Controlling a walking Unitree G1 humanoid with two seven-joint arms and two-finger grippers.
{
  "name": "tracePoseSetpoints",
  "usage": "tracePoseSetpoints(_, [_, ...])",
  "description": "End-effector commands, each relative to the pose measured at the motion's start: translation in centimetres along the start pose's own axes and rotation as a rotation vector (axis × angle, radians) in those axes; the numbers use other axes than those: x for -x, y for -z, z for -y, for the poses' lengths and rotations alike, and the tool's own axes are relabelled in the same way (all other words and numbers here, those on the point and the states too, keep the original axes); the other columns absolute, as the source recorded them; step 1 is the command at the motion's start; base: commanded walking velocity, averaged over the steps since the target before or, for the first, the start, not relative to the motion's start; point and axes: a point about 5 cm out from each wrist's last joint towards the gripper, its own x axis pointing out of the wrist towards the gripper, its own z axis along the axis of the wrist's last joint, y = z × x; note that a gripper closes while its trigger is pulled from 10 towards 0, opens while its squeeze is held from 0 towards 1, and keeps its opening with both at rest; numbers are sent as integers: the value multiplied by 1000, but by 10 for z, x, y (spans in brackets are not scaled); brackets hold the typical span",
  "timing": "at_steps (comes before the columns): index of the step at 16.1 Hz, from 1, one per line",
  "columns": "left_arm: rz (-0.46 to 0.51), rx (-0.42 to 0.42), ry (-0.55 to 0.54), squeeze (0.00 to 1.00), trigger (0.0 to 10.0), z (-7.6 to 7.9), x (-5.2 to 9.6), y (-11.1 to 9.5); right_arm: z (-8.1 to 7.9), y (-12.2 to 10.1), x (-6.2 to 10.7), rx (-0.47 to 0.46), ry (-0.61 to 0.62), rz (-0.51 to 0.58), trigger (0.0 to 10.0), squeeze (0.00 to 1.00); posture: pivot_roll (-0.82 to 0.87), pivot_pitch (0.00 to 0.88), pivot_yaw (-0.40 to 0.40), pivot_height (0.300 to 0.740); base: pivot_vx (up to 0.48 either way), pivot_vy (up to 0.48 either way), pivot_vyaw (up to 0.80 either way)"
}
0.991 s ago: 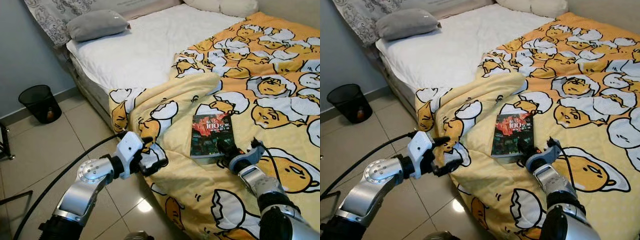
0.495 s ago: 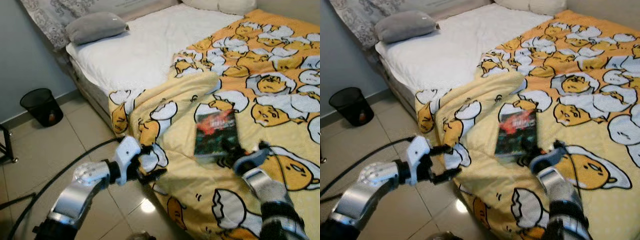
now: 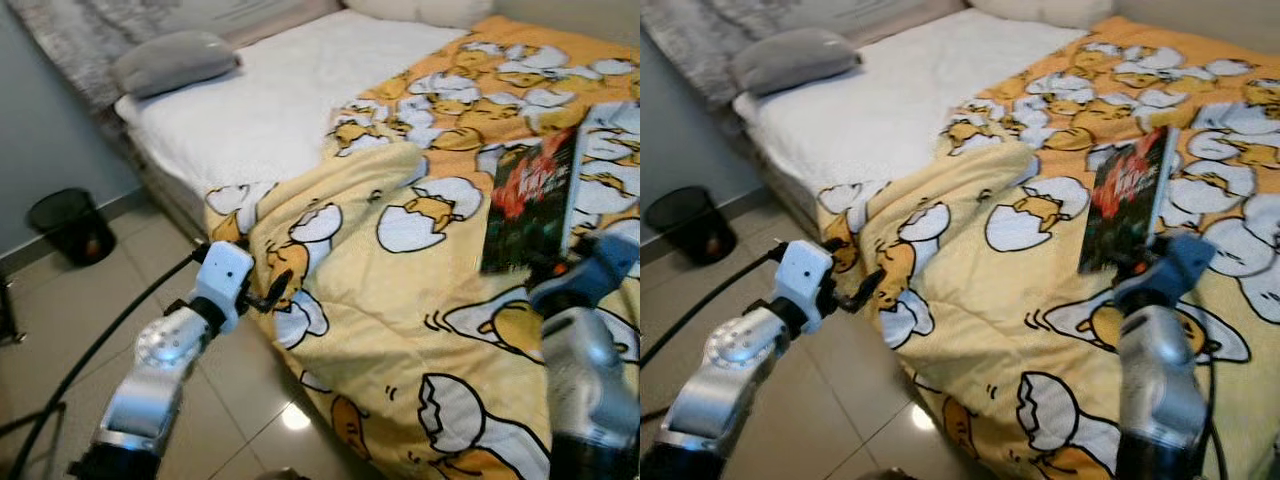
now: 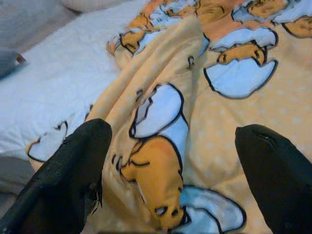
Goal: Clean up the room
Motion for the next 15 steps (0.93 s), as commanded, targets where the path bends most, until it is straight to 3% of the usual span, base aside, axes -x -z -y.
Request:
tracePoseSetpoints(1, [14,-6,-69,0,10000,-5,0,-2,-17,-3,6,32,-29,23,10000,0,-103,0,116,740,0,0,-775])
tracePoseSetpoints(3, [12,4,-96,0,10000,-4,-1,-1,-26,-1,13,18,-61,13,10000,0,-103,0,113,740,0,0,-781])
tracePoseSetpoints(4, [1,-2,-136,0,10000,-5,1,2,-31,1,12,58,-20,28,10000,0,-61,0,61,740,0,0,-800])
tracePoseSetpoints(8, [-23,33,-206,0,10000,-13,13,5,-42,5,8,183,7,54,10000,0,-28,0,18,740,0,0,-800])
tracePoseSetpoints(10, [-52,59,-219,0,10000,-10,14,10,-44,7,14,163,-22,44,10000,0,-60,0,22,740,0,0,-800])
tracePoseSetpoints(13, [-36,32,-216,0,10000,-3,14,12,-28,7,17,153,56,32,10000,0,-78,0,10,740,0,0,-800])
tracePoseSetpoints(14, [-38,57,-194,0,10000,5,15,13,-17,13,21,121,107,-19,10000,0,-87,0,0,740,0,0,-800])
tracePoseSetpoints(15, [-43,62,-195,0,10000,5,16,13,-18,16,24,130,89,-38,10000,0,-87,0,-1,740,0,322,-800])
